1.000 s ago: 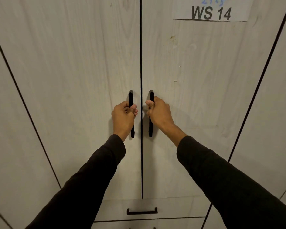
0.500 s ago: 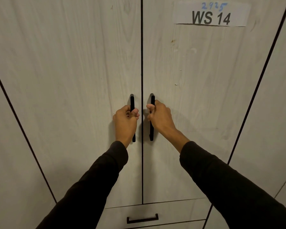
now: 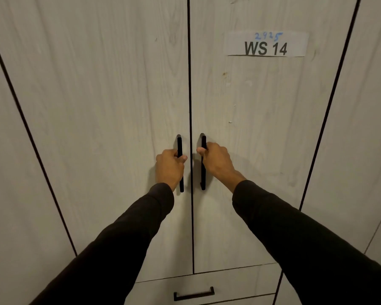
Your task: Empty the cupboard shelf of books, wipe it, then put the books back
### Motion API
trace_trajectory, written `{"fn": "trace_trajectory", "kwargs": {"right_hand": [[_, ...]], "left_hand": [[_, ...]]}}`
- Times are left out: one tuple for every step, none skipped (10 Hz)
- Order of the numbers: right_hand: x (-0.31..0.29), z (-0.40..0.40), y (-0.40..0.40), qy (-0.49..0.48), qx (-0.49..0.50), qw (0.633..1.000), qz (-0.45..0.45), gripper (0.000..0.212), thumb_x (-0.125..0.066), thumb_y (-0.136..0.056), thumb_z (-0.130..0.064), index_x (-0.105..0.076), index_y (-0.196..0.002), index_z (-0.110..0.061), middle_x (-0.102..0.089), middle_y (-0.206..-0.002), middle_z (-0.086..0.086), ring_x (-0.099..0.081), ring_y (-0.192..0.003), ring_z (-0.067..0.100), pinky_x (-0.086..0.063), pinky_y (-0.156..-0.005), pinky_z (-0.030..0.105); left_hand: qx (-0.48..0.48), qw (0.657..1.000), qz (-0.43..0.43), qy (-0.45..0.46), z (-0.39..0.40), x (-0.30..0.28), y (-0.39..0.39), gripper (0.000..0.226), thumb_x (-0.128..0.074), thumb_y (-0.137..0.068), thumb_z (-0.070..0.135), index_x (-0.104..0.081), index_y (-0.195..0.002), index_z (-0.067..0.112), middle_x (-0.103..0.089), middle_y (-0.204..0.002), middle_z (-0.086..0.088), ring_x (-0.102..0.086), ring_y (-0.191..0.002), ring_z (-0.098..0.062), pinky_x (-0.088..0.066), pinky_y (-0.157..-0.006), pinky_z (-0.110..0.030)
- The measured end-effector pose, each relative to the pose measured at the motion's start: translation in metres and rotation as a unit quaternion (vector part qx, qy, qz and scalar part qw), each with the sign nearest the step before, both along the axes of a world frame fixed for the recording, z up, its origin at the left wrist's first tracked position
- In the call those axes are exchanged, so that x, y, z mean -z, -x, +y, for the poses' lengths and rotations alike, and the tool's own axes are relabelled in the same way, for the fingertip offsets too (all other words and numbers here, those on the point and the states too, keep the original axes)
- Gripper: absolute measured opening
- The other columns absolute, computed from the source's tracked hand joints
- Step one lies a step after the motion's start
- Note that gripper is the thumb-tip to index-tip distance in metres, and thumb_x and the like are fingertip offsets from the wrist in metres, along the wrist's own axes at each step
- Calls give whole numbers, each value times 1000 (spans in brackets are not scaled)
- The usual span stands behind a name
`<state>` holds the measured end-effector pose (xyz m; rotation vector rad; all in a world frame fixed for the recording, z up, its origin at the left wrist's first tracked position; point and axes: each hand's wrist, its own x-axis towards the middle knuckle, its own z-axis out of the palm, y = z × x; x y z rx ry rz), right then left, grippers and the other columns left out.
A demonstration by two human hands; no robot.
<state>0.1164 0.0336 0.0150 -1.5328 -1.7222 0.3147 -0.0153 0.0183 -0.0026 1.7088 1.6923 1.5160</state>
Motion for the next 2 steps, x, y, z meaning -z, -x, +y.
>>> {"fn": "trace_trajectory", "kwargs": {"right_hand": [[0, -12, -5, 11, 5, 1000, -28, 29, -46, -101, -38, -55, -98, -10, -61, -88, 7, -61, -79, 23, -54, -75, 39], [-8, -28, -12, -29, 13, 999, -37, 31, -46, -101, -39, -55, -105, -9, -62, -96, 8, -60, -82, 22, -50, -71, 34]], "left_hand": [[5, 997, 74, -4, -22, -6, 3, 23, -57, -98, 23, -66, -103, 3, -65, -87, -10, -65, -87, -27, -50, -79, -30], [-24, 988, 141, -60, -44, -17, 2, 31, -52, -101, 26, -57, -124, 6, -62, -117, -9, -58, -110, -24, -40, -84, -26]]}}
